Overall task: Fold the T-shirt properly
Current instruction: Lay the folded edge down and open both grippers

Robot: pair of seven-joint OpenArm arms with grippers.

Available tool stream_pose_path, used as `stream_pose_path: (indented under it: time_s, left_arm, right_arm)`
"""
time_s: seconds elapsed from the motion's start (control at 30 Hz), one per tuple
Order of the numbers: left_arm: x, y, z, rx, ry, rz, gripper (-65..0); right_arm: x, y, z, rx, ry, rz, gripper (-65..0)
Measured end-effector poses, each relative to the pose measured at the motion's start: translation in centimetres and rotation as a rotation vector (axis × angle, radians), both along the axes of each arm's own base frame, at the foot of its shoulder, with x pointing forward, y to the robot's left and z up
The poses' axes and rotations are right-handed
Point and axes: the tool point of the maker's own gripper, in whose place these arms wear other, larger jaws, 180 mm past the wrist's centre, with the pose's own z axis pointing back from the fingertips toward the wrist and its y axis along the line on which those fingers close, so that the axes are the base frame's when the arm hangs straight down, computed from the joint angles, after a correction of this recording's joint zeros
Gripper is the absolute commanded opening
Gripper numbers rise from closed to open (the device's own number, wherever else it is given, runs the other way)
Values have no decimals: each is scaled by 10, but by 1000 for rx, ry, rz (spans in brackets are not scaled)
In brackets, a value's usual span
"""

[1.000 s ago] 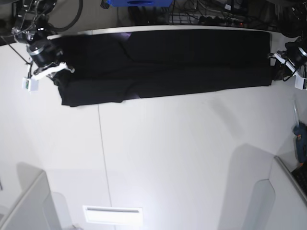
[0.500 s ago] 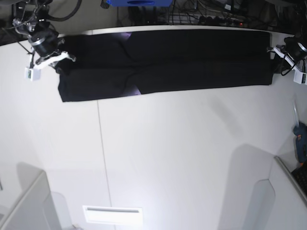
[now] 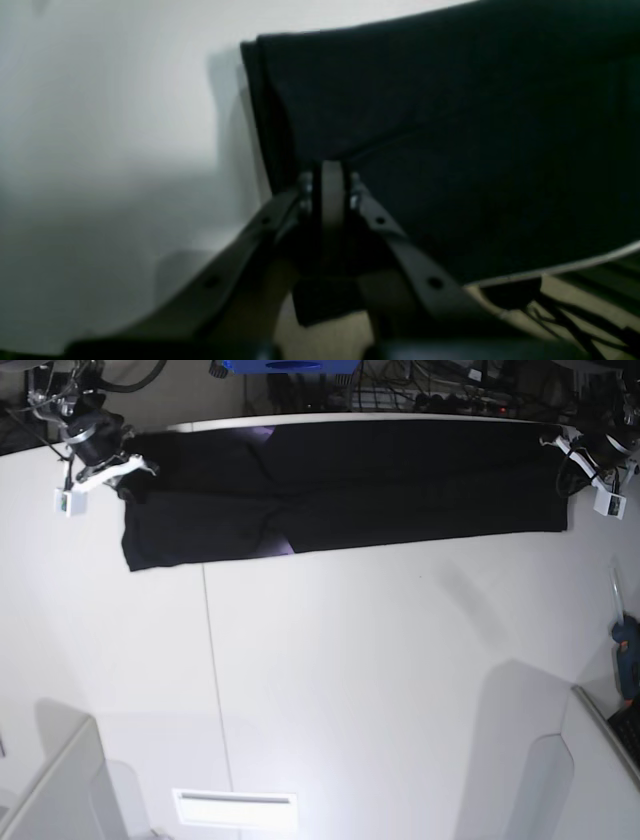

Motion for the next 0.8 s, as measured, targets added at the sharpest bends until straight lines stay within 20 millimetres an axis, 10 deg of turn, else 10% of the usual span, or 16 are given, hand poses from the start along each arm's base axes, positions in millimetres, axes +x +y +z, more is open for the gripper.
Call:
stream_pose_path:
  time_s: [0.23, 0.8]
  left_arm:
    - [-1, 23, 14, 46, -25, 40, -650]
    - [-10, 9, 2, 18, 16, 11, -650]
  right_arm:
    - [-1, 0, 0, 1, 3, 1, -650]
    - [-22, -4, -29, -75, 110, -19, -650]
